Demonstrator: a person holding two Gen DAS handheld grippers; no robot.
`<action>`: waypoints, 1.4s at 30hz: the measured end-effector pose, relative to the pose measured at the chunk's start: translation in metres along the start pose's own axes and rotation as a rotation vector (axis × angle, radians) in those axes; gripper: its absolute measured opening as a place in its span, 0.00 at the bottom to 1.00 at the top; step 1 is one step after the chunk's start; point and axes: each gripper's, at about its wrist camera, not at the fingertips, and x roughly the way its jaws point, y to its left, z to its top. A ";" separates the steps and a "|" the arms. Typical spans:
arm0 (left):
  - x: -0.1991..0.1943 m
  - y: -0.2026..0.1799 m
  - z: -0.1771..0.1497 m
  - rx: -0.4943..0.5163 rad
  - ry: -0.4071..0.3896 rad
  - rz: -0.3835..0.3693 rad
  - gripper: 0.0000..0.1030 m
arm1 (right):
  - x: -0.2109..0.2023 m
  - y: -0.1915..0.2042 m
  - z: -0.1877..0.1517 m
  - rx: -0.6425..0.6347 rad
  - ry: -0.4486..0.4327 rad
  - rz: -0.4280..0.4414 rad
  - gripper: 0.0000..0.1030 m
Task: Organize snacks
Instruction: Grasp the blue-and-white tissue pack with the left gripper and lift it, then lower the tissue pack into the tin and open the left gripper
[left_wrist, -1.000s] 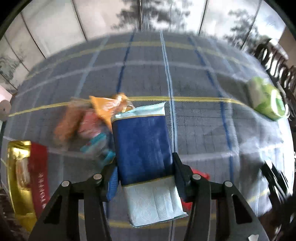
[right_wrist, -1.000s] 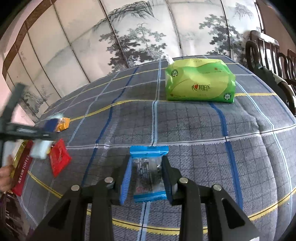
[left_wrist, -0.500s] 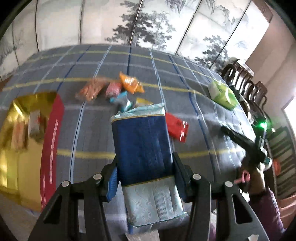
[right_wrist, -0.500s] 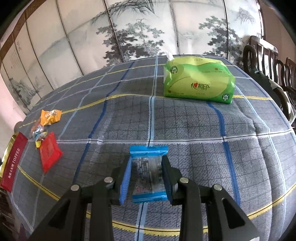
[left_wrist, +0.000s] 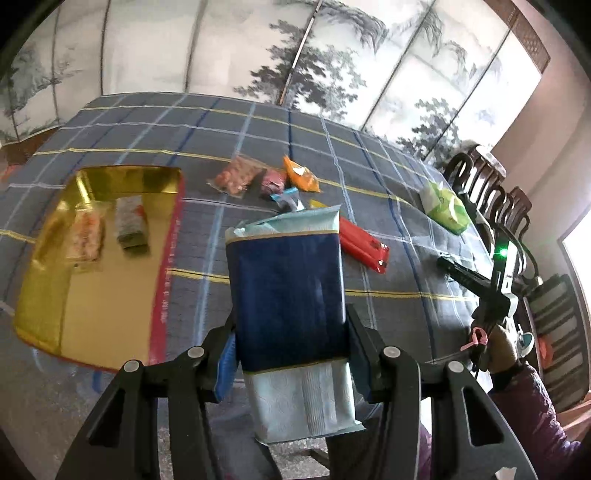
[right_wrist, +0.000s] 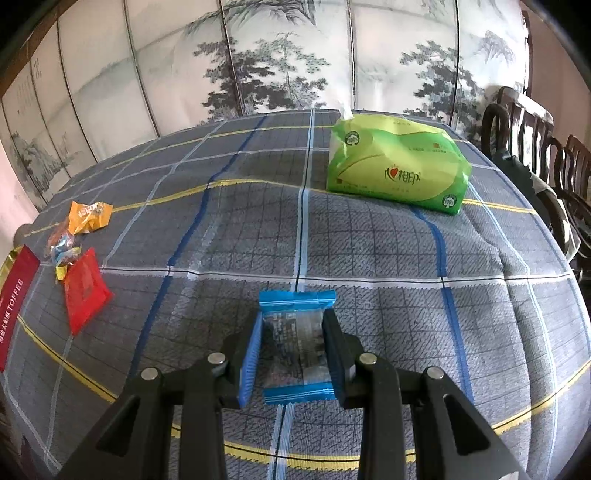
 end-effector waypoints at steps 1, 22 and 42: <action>-0.005 0.005 -0.001 -0.003 -0.006 0.009 0.45 | 0.000 0.001 0.000 -0.004 0.001 -0.005 0.31; 0.013 0.123 0.021 -0.039 0.012 0.271 0.45 | 0.001 0.005 0.000 -0.018 0.004 -0.023 0.32; 0.044 0.179 0.024 -0.056 0.060 0.397 0.45 | 0.000 0.005 -0.002 -0.037 0.007 -0.045 0.32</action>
